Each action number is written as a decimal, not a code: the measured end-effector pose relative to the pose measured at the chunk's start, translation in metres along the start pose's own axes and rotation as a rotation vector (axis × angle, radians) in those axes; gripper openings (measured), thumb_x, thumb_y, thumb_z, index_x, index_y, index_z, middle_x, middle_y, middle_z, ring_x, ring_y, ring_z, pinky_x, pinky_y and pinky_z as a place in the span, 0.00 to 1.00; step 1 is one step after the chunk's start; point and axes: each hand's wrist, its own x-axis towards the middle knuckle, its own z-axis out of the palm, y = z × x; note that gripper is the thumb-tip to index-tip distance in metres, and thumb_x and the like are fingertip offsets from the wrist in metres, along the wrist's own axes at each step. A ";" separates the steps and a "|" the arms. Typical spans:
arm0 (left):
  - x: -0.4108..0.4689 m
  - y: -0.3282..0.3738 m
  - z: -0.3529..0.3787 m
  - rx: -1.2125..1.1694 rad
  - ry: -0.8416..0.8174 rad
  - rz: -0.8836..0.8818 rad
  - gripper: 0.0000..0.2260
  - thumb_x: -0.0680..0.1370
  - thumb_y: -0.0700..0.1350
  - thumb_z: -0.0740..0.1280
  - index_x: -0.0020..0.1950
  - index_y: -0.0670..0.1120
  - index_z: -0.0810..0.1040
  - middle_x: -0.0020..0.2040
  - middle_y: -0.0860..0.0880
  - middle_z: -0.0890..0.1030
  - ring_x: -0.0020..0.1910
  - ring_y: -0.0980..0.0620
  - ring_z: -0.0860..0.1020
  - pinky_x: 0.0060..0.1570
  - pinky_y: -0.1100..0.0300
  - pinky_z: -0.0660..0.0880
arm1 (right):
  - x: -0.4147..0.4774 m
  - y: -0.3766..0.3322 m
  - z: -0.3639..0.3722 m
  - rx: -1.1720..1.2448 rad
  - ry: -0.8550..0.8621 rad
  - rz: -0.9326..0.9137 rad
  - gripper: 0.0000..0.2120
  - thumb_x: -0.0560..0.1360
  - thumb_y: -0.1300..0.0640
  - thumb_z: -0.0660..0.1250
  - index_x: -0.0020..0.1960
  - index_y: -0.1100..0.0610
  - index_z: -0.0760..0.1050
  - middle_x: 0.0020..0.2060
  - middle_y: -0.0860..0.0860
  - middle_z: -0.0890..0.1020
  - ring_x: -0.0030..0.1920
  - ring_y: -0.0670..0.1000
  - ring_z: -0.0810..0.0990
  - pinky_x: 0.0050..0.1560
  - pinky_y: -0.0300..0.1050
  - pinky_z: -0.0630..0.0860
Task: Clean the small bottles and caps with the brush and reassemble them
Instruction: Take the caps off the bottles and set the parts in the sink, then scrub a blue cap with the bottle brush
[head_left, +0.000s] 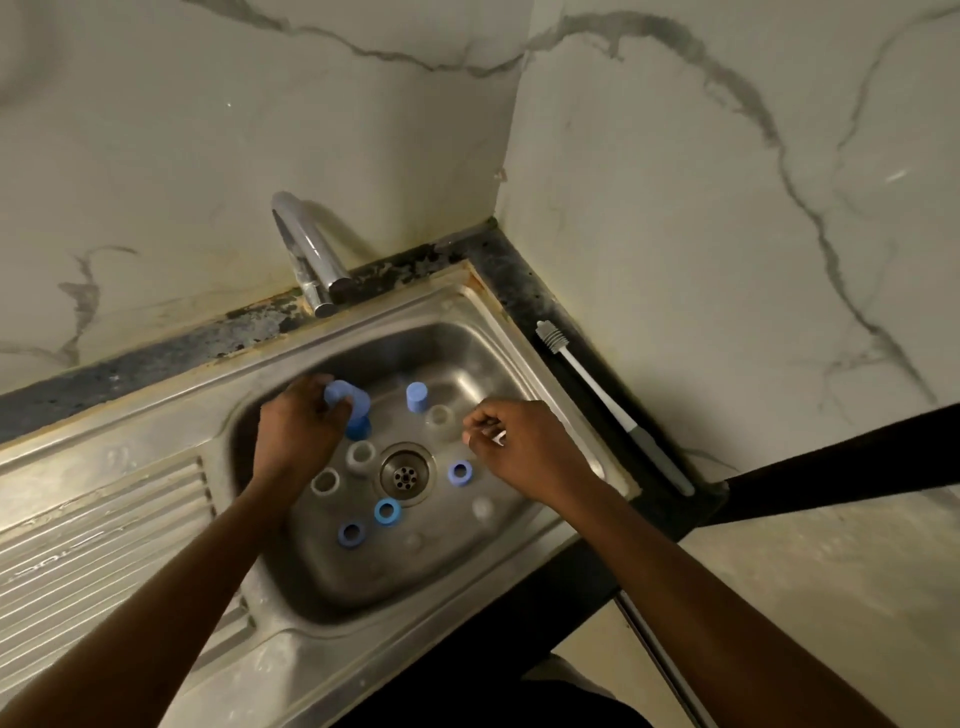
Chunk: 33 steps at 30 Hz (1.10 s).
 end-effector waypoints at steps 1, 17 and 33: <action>-0.005 0.011 0.000 -0.009 0.008 0.019 0.06 0.83 0.55 0.67 0.58 0.56 0.80 0.47 0.58 0.81 0.45 0.62 0.79 0.45 0.65 0.71 | -0.003 0.006 -0.006 -0.009 0.039 0.005 0.05 0.77 0.49 0.72 0.52 0.48 0.82 0.42 0.41 0.84 0.44 0.40 0.83 0.49 0.41 0.82; -0.100 0.130 0.041 -0.347 -0.031 -0.045 0.07 0.80 0.50 0.74 0.56 0.52 0.85 0.47 0.57 0.87 0.45 0.66 0.84 0.44 0.65 0.77 | -0.033 0.144 -0.058 -0.275 0.233 0.320 0.24 0.81 0.55 0.69 0.75 0.56 0.71 0.68 0.57 0.78 0.69 0.58 0.76 0.69 0.53 0.75; -0.119 0.112 0.024 -0.900 0.025 -0.344 0.10 0.84 0.43 0.68 0.64 0.42 0.83 0.55 0.40 0.87 0.53 0.42 0.86 0.58 0.47 0.83 | -0.040 0.128 -0.057 -0.214 0.225 0.152 0.13 0.85 0.52 0.62 0.67 0.52 0.74 0.62 0.52 0.78 0.55 0.54 0.82 0.55 0.52 0.82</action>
